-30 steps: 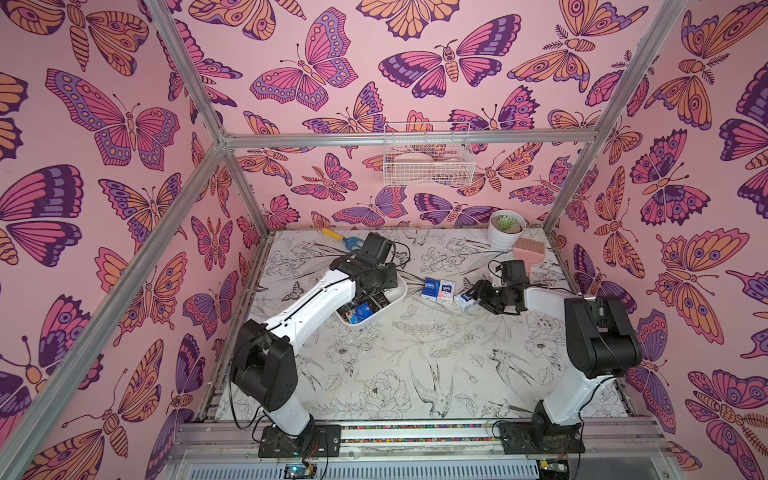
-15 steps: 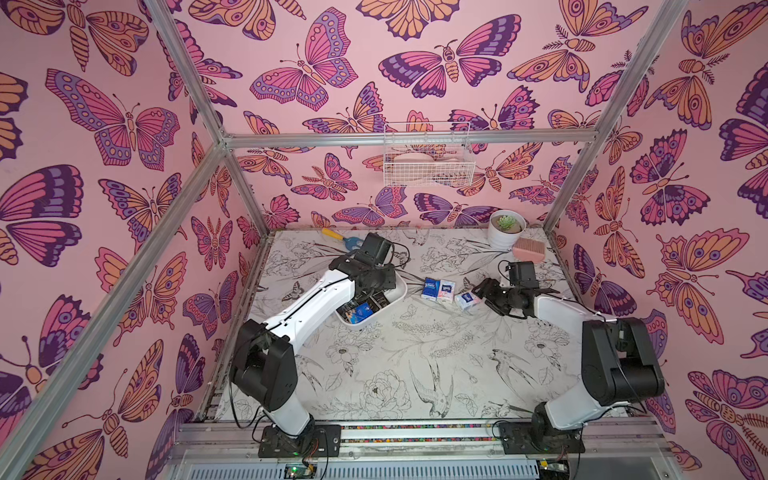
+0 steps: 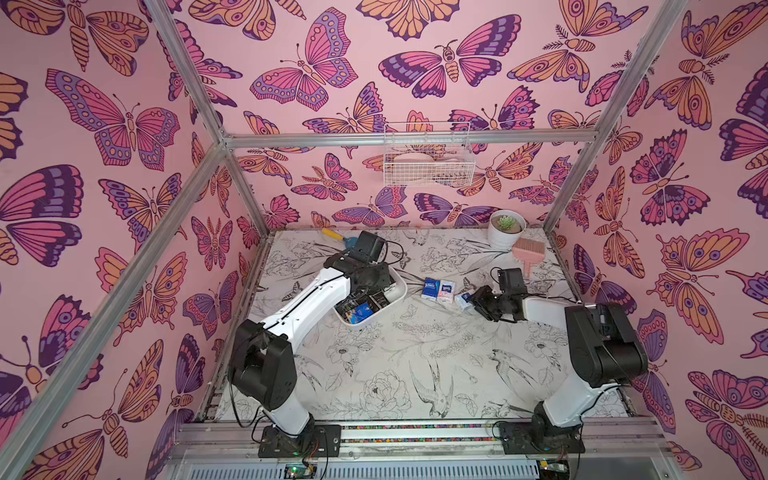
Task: Take the pocket tissues out of the storage box
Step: Place the pocket tissues at the center of the board.
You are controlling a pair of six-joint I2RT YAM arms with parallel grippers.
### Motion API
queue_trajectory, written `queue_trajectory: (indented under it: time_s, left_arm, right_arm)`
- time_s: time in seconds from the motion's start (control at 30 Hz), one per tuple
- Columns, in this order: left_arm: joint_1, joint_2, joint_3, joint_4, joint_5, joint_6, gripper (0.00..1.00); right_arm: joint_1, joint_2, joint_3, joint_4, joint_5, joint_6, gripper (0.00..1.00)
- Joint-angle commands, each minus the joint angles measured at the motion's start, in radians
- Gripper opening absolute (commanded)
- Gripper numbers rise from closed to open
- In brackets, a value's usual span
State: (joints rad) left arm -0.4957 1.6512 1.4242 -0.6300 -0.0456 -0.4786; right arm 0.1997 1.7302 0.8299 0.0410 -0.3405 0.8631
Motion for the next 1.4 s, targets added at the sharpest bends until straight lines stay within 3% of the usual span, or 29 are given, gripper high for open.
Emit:
queue_trajectory:
  time_s: [0.0,0.17,0.5,0.83,1.37]
  left_arm:
    - [0.005,-0.036,-0.006,-0.03,-0.006,0.015,0.52]
    - [0.011,-0.047,-0.016,-0.033,-0.018,0.019,0.52]
    - [0.013,-0.048,-0.011,-0.054,-0.037,0.044,0.52]
    - [0.024,-0.043,-0.014,-0.059,-0.044,0.047,0.52]
    - [0.049,-0.055,-0.042,-0.06,-0.051,0.038,0.52]
  right_arm:
    - [0.004,0.043,0.025,-0.015,0.023,-0.016,0.42]
    - [-0.003,0.077,0.105,-0.163,0.026,-0.165,0.33]
    - [-0.022,0.165,0.309,-0.449,0.033,-0.457,0.28]
    - [-0.01,0.243,0.42,-0.521,-0.022,-0.524,0.27]
    - [0.025,0.32,0.559,-0.594,-0.037,-0.562,0.33]
